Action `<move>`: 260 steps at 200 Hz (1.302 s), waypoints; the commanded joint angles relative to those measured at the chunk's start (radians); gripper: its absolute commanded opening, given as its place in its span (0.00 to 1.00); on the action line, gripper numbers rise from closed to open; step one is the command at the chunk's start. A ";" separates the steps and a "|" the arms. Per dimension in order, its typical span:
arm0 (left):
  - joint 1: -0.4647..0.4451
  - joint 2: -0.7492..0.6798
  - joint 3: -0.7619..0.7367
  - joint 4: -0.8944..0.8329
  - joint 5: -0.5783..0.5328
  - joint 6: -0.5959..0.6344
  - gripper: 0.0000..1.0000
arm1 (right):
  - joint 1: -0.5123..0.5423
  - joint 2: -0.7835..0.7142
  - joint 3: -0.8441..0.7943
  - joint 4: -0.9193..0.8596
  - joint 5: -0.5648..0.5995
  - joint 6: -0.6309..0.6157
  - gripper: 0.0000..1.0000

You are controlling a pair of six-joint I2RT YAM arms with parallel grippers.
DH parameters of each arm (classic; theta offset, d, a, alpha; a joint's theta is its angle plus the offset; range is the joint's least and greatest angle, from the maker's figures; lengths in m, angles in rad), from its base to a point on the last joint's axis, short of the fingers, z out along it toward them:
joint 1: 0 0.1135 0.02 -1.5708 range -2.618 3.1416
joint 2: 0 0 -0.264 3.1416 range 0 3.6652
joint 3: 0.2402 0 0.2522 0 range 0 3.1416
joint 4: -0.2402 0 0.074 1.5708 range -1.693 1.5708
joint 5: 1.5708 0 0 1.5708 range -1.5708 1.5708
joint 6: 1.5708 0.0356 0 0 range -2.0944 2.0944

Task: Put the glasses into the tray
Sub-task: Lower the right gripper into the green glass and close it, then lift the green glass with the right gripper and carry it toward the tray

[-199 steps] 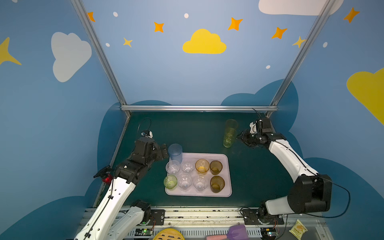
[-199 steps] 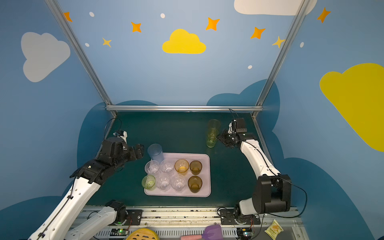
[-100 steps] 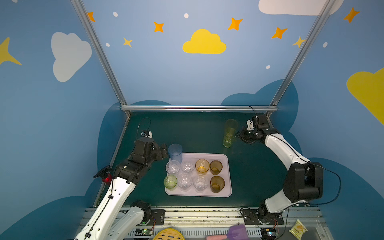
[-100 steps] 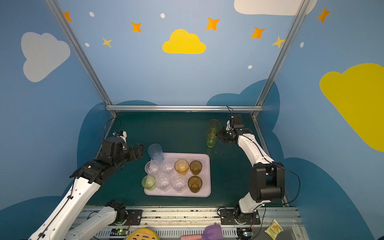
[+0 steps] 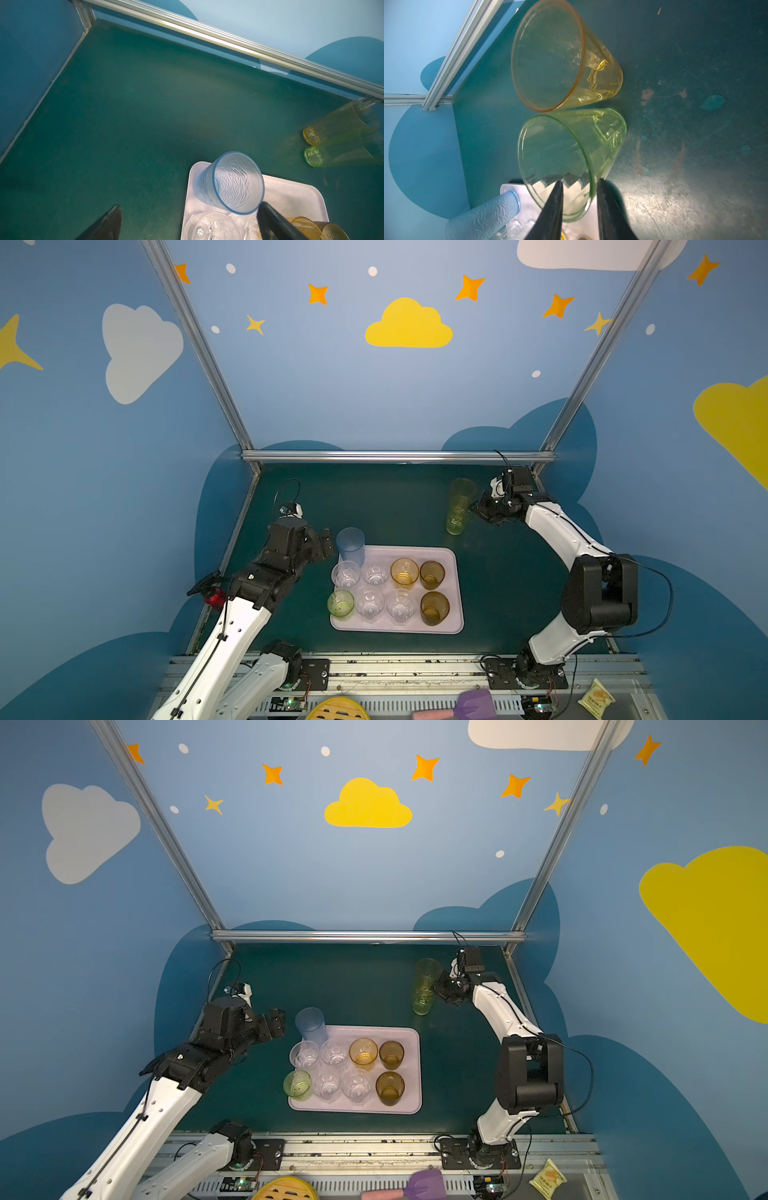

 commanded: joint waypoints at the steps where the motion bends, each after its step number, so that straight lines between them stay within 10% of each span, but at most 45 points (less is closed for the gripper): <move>1: 0.003 -0.012 -0.014 0.031 -0.016 -0.007 1.00 | 0.007 0.015 0.030 0.001 0.004 -0.013 0.28; 260: 0.035 0.011 0.027 -0.022 0.007 -0.023 1.00 | 0.050 0.068 0.063 -0.043 0.056 -0.055 0.09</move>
